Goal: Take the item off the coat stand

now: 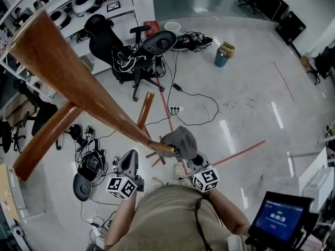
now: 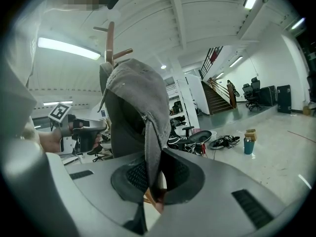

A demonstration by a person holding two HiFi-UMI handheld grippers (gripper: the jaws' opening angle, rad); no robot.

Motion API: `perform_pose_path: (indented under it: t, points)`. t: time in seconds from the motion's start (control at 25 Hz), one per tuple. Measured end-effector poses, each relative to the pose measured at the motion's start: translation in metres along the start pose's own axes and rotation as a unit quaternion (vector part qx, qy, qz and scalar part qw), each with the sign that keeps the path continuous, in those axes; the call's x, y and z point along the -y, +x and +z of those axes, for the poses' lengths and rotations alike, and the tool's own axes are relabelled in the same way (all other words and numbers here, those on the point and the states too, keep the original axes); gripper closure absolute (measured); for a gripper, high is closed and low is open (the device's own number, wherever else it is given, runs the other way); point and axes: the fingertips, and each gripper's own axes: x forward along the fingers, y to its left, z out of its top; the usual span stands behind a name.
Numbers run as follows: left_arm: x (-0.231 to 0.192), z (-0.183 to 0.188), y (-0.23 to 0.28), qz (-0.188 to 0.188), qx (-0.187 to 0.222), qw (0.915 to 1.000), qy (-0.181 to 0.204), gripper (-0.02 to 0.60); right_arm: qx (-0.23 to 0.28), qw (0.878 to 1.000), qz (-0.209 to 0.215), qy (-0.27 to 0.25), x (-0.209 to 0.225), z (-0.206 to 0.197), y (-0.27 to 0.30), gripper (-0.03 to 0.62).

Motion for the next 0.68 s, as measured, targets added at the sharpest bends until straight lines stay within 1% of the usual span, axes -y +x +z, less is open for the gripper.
perform_pose_path:
  t: [0.44,0.68]
  points:
    - [0.002,0.003,0.006,-0.004,-0.002,1.0,0.007,0.563,-0.006,1.0,-0.006,0.005,0.009,-0.001,0.001,0.56]
    - [0.002,0.0,0.0,-0.003,-0.004,1.0,0.009,0.563,-0.003,1.0,-0.019,0.022,0.012,-0.003,-0.005,0.56]
